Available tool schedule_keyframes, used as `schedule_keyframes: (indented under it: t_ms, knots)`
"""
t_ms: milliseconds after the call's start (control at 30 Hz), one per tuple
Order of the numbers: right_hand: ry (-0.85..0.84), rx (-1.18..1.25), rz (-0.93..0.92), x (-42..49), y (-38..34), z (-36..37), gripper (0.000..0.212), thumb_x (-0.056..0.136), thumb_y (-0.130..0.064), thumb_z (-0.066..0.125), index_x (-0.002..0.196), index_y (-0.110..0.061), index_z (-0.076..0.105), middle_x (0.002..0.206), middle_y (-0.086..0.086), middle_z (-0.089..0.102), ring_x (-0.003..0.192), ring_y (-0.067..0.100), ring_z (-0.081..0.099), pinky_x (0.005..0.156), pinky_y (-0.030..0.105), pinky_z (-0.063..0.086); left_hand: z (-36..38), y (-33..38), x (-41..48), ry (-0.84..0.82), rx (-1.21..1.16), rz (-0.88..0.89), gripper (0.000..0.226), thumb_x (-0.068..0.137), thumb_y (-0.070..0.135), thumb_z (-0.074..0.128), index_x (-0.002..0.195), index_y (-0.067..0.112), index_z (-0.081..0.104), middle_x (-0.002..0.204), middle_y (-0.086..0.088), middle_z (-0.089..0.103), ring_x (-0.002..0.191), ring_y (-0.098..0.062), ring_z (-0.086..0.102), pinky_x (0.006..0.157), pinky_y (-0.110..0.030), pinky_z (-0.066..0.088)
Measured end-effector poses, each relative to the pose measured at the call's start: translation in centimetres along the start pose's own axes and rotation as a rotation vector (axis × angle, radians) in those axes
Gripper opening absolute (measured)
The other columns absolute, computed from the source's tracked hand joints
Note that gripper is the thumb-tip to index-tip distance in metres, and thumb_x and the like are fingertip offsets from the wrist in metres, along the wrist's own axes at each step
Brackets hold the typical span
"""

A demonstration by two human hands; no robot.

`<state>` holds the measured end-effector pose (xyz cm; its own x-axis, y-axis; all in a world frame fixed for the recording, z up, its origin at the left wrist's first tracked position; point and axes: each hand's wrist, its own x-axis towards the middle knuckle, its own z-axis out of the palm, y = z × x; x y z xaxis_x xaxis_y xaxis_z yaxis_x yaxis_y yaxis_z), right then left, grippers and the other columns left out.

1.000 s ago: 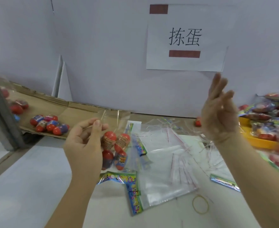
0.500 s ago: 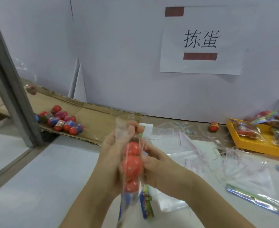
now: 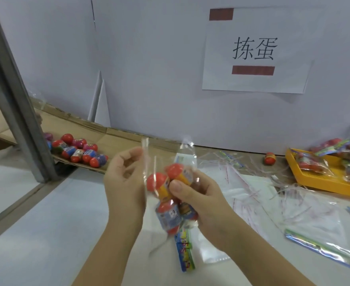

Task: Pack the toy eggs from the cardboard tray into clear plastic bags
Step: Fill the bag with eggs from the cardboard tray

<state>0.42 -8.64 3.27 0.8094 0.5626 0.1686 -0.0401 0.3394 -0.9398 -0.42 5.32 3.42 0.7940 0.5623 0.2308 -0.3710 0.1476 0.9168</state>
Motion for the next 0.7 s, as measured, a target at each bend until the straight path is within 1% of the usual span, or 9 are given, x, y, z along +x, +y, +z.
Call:
schedule_keyframes:
  t_ms: [33,67,167,233,300,367,433,533,700]
  knots:
    - [0.043,0.006,-0.031,0.1,-0.4,-0.2,0.026,0.063,-0.028,0.085,0.087,-0.028,0.074,0.084,-0.001,0.074,0.075,0.014,0.071,0.063,0.025,0.056,0.0,0.1,0.1,-0.036,-0.075,-0.034,0.008,0.09,0.017,0.063,0.096,0.014,0.068,0.086,-0.005,0.07,0.076,-0.021,0.066,0.064,-0.028,0.058]
    - [0.082,-0.006,-0.058,0.2,-0.9,-0.4,0.029,0.061,-0.029,0.088,0.086,-0.027,0.074,0.084,0.0,0.074,0.075,0.015,0.071,0.062,0.027,0.057,0.2,0.5,-0.1,-0.111,-0.146,-0.089,0.019,0.087,0.03,0.064,0.093,0.013,0.069,0.082,-0.004,0.071,0.071,-0.018,0.066,0.06,-0.024,0.056]
    - [0.177,-0.082,-0.115,0.3,-1.9,-1.3,0.03,0.057,-0.031,0.082,0.086,-0.029,0.073,0.084,0.001,0.074,0.076,0.018,0.07,0.063,0.035,0.057,0.6,1.3,-0.7,-0.314,-0.104,-0.128,0.055,0.063,0.065,0.072,0.086,0.015,0.077,0.089,-0.01,0.076,0.076,-0.021,0.072,0.065,-0.027,0.057]
    - [0.196,-0.127,-0.133,0.3,-2.3,-1.6,0.03,0.059,-0.03,0.078,0.089,-0.028,0.072,0.083,0.003,0.073,0.076,0.02,0.069,0.067,0.045,0.057,1.1,1.1,-1.3,-0.382,-0.079,-0.094,0.044,0.063,0.054,0.081,0.088,0.019,0.079,0.092,-0.012,0.076,0.081,-0.023,0.073,0.066,-0.027,0.058]
    - [0.178,-0.193,-0.127,0.3,-2.4,-1.6,0.036,0.062,-0.029,0.077,0.098,-0.027,0.069,0.083,0.004,0.072,0.074,0.025,0.065,0.066,0.051,0.055,1.3,0.8,-1.7,-0.364,-0.094,-0.078,0.032,0.064,0.042,0.077,0.088,0.021,0.08,0.089,-0.012,0.076,0.08,-0.024,0.074,0.065,-0.027,0.058]
    - [0.165,-0.255,-0.124,0.3,-2.4,-1.5,0.044,0.063,-0.03,0.076,0.105,-0.025,0.065,0.078,0.0,0.07,0.068,0.024,0.062,0.056,0.037,0.052,1.5,0.5,-1.9,-0.327,-0.101,-0.09,0.031,0.062,0.04,0.073,0.086,0.022,0.08,0.087,-0.01,0.076,0.077,-0.022,0.074,0.062,-0.027,0.058]
    - [0.205,-0.308,-0.148,0.4,-2.3,-1.6,0.048,0.06,-0.036,0.076,0.105,-0.025,0.065,0.075,-0.007,0.069,0.066,0.014,0.064,0.056,0.029,0.053,1.7,0.4,-2.2,-0.309,-0.103,-0.095,0.024,0.064,0.036,0.073,0.083,0.024,0.08,0.082,-0.007,0.076,0.073,-0.019,0.073,0.059,-0.024,0.057]
    - [0.289,-0.245,-0.203,0.6,-2.2,-1.8,0.034,0.064,-0.032,0.074,0.095,-0.017,0.069,0.074,-0.008,0.071,0.067,0.007,0.068,0.057,0.021,0.054,2.0,0.3,-2.4,-0.287,-0.068,-0.073,0.019,0.064,0.035,0.071,0.077,0.024,0.08,0.076,-0.005,0.075,0.066,-0.014,0.071,0.057,-0.021,0.055]
    - [0.334,-0.154,-0.133,0.7,-2.3,-2.0,0.022,0.067,-0.028,0.074,0.084,-0.013,0.072,0.072,-0.004,0.07,0.065,0.008,0.066,0.056,0.02,0.053,2.1,0.2,-2.6,-0.275,-0.08,-0.092,0.015,0.066,0.033,0.07,0.072,0.023,0.08,0.076,-0.007,0.075,0.066,-0.016,0.072,0.057,-0.02,0.056]
